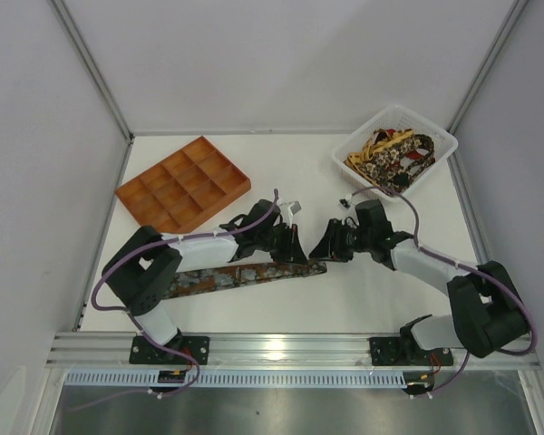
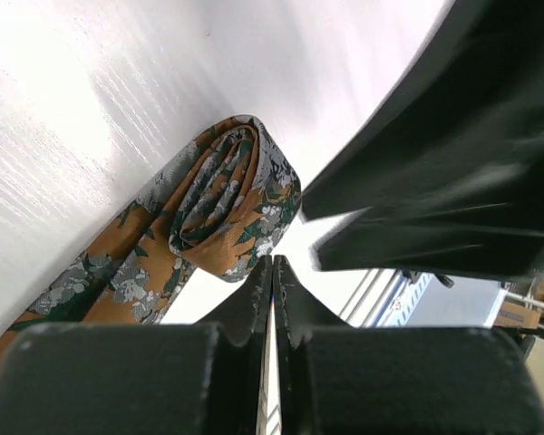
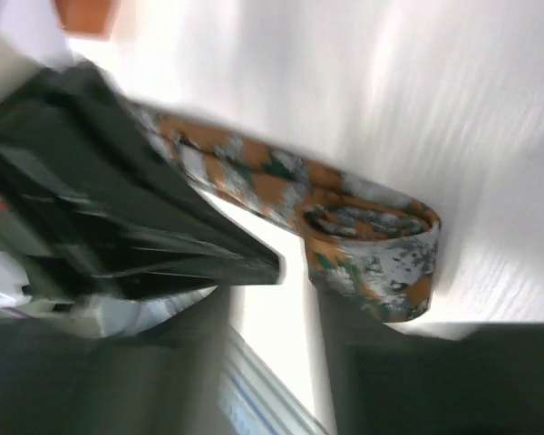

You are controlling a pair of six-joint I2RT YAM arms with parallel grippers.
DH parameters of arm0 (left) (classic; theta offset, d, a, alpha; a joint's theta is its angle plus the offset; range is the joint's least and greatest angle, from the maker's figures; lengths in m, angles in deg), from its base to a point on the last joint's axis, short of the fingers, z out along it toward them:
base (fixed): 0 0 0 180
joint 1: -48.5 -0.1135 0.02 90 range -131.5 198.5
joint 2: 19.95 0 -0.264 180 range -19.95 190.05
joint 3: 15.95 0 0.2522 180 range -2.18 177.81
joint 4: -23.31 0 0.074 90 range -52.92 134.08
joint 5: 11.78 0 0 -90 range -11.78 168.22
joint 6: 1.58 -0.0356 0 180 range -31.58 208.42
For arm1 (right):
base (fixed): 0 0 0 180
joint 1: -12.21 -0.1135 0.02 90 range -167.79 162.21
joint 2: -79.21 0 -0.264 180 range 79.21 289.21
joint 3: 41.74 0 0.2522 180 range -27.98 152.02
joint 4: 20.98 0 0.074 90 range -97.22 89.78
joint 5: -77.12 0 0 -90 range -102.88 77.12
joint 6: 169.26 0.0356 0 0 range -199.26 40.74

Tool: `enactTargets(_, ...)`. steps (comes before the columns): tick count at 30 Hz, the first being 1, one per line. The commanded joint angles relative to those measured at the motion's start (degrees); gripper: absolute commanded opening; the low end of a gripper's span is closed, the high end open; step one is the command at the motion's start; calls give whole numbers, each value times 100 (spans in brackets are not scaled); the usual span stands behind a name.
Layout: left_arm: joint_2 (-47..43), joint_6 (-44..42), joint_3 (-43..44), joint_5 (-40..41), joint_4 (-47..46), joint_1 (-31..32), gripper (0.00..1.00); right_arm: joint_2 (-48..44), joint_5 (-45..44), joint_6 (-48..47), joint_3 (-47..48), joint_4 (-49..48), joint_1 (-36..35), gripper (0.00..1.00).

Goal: Roll the ties
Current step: Roll the tie

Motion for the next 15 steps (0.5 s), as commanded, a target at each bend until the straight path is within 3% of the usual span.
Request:
enactTargets(1,8,-111,188,6,54,20,5,-515,-100,-414,460,838,363,56)
enactTargets(5,166,-137,285,-20,72,20,5,-612,137,-634,214,805,883,88)
enactTargets(9,298,-155,294,6,72,11,5,-525,584,-670,-338,16,1060,92)
enactTargets(15,536,-181,250,-11,-16,-59,5,37,1288,-573,-797,-1129,1069,87)
